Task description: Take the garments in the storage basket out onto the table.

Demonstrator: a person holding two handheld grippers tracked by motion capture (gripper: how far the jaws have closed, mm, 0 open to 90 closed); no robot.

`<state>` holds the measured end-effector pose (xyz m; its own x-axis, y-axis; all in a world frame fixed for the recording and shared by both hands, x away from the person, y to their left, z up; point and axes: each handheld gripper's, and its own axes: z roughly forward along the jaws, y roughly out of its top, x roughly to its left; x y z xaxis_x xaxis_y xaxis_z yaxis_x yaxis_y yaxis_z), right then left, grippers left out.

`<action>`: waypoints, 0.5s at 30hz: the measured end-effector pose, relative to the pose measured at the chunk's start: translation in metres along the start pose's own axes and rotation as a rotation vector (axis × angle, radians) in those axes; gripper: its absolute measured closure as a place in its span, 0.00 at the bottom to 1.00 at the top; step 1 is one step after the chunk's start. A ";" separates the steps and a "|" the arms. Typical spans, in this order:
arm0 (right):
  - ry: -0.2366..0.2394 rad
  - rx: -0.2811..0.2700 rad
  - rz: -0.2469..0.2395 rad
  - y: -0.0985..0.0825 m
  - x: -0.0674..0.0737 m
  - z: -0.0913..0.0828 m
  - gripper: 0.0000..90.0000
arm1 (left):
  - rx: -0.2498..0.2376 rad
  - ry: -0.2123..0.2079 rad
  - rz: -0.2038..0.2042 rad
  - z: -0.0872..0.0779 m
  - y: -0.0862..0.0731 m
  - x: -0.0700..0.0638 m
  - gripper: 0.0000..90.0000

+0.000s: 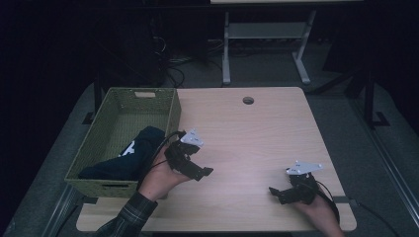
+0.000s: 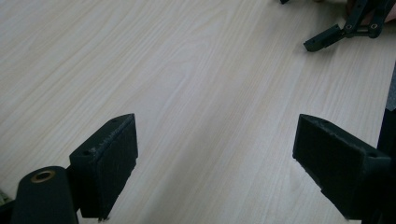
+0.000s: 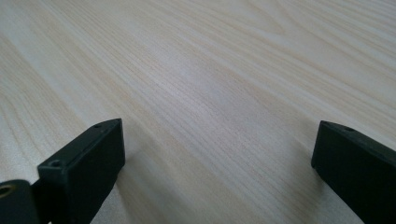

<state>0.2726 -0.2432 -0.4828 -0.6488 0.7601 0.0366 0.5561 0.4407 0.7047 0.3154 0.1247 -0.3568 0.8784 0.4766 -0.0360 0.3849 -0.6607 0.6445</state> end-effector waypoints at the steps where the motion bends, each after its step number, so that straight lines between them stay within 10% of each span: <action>1: 0.000 0.000 0.000 0.000 0.000 0.000 0.02 | 0.002 0.000 0.000 -0.001 0.000 0.001 0.15; 15: 0.000 0.000 0.001 0.000 0.000 0.000 0.02 | 0.022 0.000 0.003 -0.012 0.006 0.008 0.15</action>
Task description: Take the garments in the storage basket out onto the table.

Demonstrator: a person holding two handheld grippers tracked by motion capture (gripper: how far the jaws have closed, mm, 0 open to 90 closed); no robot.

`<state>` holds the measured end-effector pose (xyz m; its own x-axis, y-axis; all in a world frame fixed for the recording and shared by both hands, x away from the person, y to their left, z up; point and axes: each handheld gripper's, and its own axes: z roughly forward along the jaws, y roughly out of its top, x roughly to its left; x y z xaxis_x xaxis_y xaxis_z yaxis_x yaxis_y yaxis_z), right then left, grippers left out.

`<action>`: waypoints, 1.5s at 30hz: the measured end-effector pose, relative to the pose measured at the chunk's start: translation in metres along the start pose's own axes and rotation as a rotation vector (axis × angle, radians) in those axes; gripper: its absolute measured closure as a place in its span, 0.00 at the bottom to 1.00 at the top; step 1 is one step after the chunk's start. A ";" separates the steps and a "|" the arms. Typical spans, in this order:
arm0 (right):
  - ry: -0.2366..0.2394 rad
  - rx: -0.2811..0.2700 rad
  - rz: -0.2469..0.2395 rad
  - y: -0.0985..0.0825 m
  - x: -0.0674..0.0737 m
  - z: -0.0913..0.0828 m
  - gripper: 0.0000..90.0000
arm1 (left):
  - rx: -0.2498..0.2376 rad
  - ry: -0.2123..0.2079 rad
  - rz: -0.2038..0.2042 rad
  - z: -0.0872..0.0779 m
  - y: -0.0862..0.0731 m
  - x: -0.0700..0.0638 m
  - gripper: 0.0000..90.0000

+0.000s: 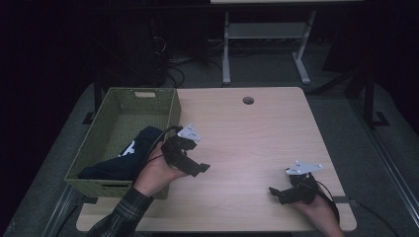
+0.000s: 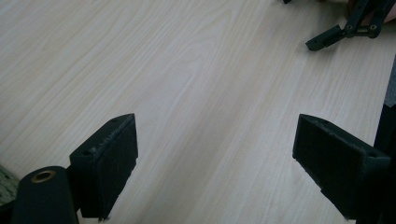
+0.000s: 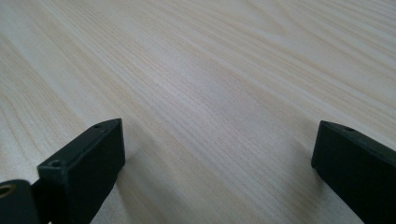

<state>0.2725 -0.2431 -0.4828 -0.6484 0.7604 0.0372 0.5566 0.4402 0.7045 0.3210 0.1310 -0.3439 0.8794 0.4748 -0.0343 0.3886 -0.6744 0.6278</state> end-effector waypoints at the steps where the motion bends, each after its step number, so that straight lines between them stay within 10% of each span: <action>1: 0.000 0.000 -0.001 0.000 0.000 0.000 0.02 | 0.002 0.003 -0.001 -0.002 0.001 0.002 0.15; 45: 0.000 0.000 -0.001 0.000 0.000 0.000 0.02 | 0.049 0.066 -0.071 -0.049 -0.016 0.042 0.16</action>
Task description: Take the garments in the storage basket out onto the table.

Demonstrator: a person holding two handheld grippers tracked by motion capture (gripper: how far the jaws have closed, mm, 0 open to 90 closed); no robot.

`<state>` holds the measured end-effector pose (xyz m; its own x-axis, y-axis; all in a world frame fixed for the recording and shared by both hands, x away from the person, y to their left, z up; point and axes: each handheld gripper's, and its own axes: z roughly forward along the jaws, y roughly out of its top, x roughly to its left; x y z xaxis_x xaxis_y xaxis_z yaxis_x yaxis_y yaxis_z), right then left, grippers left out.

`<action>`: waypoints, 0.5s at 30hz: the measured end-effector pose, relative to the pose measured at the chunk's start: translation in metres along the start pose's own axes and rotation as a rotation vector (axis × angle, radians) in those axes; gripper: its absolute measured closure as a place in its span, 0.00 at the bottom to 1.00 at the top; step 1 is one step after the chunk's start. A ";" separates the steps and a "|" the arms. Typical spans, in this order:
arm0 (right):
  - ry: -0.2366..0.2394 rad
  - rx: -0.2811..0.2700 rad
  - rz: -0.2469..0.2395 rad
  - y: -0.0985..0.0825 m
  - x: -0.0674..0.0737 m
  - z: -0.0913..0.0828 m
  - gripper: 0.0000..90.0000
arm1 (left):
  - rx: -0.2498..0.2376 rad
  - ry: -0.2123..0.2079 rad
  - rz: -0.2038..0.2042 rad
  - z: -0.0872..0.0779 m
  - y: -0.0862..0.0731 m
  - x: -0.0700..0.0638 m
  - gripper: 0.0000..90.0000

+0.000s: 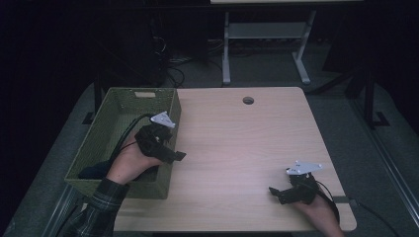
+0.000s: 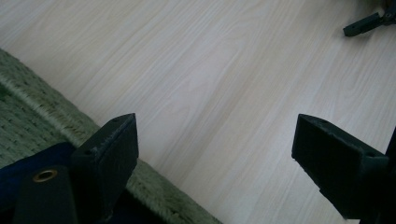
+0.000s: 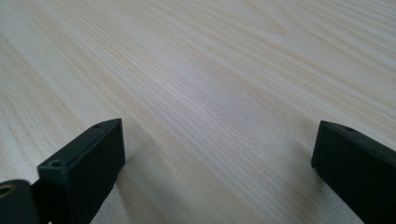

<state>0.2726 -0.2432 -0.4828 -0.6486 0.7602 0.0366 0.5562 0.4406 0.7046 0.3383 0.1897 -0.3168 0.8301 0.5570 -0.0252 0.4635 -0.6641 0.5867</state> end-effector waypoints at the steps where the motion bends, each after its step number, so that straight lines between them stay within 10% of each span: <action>1: 0.000 0.000 0.000 0.000 0.000 0.000 0.02 | -0.002 0.002 -0.006 -0.001 -0.001 0.001 0.16; 15: 0.000 0.000 0.000 0.000 0.000 0.000 0.02 | 0.000 0.034 -0.038 -0.013 -0.012 0.013 0.16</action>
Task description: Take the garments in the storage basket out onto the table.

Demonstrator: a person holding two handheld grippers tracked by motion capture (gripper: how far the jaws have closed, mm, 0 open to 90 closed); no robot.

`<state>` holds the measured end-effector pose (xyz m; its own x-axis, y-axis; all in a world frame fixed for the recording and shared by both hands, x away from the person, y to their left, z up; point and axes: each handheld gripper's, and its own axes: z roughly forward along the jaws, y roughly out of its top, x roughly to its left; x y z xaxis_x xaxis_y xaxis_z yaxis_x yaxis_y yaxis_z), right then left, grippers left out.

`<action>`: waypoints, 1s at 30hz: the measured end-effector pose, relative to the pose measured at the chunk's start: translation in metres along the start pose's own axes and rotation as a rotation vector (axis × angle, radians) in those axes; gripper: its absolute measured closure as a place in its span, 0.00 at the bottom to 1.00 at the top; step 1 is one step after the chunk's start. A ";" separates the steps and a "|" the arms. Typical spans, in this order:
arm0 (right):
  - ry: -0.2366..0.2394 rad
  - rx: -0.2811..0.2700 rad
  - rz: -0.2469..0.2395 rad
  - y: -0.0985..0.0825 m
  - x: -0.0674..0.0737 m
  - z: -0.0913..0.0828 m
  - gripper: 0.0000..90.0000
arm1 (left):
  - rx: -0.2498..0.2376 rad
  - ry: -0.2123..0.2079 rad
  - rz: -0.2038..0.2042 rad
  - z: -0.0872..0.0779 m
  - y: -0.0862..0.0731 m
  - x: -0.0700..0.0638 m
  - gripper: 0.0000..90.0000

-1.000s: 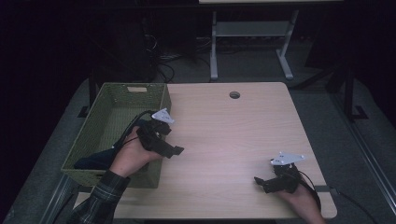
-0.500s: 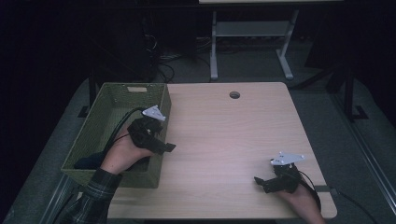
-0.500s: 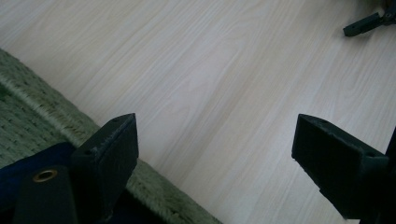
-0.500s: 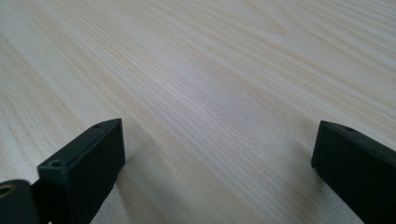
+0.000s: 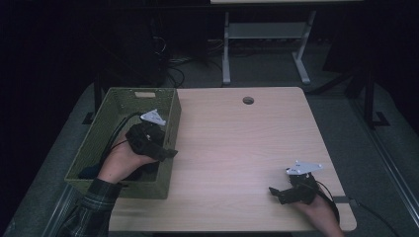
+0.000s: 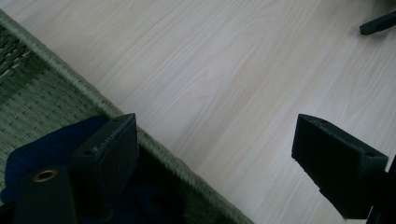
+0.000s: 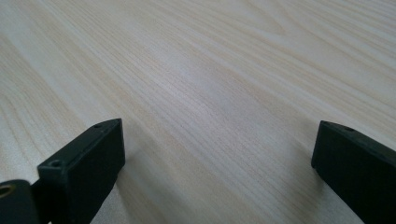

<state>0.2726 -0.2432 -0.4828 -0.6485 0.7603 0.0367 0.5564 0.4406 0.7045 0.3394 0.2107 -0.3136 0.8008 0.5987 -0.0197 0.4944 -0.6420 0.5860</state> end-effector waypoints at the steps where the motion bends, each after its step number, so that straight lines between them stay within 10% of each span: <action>1: 0.000 0.000 0.000 0.000 0.000 0.000 0.02 | -0.001 0.003 -0.001 -0.001 -0.001 0.001 0.16; 30: 0.000 0.000 0.000 0.000 0.000 0.000 0.02 | 0.037 0.106 -0.086 -0.022 -0.036 0.034 0.16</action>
<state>0.2726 -0.2432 -0.4828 -0.6487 0.7602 0.0368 0.5564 0.4407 0.7045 0.3415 0.2643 -0.3177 0.7155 0.6984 0.0178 0.5739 -0.6020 0.5552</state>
